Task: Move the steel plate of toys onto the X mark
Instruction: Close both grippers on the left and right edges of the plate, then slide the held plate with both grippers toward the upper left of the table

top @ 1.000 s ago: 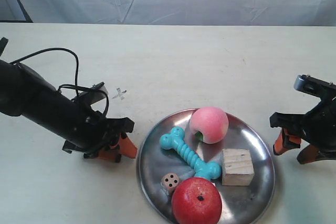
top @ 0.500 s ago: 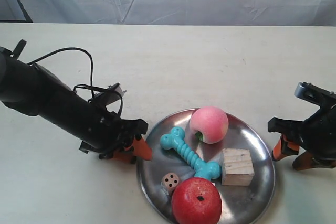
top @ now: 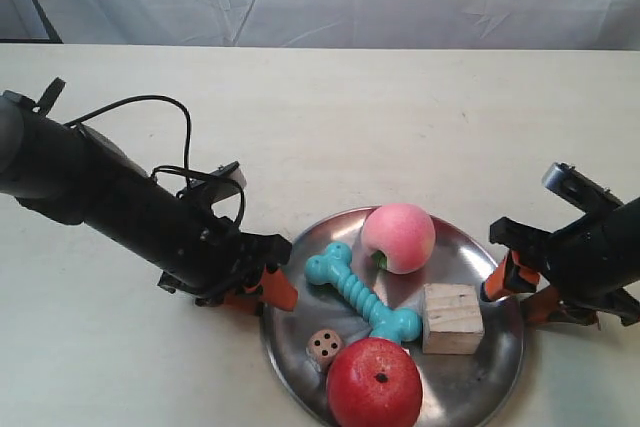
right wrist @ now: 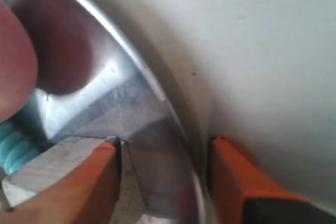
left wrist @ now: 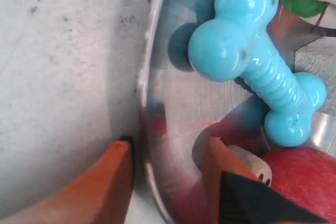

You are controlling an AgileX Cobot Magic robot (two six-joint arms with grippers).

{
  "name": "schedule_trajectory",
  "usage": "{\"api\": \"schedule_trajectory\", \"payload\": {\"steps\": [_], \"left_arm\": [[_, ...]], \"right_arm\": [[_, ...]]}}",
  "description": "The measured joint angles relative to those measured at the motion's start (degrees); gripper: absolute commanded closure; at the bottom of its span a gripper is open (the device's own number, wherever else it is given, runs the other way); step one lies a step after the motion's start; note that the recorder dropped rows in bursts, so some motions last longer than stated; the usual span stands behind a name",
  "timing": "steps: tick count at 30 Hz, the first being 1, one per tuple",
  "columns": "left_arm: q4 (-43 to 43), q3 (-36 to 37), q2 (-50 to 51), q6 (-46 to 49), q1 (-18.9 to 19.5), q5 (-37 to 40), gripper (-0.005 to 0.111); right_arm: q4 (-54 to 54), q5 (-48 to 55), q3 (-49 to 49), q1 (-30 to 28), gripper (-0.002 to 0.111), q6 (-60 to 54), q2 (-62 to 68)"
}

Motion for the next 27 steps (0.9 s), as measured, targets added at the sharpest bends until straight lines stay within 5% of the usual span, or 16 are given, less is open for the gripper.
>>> {"api": "schedule_trajectory", "payload": {"steps": [8, 19, 27], "left_arm": [[1.04, 0.0, 0.0, -0.1, 0.24, -2.74, 0.106], [0.76, -0.11, 0.0, -0.52, 0.79, -5.4, 0.107], [12.41, -6.52, 0.0, -7.81, 1.13, -5.2, 0.107]], "right_arm": [[0.82, 1.4, -0.21, 0.5, 0.106, -1.35, 2.25], [-0.26, -0.06, -0.54, 5.01, 0.107, -3.01, 1.94], [-3.62, 5.49, -7.16, 5.75, 0.107, -1.42, 4.35]]}}
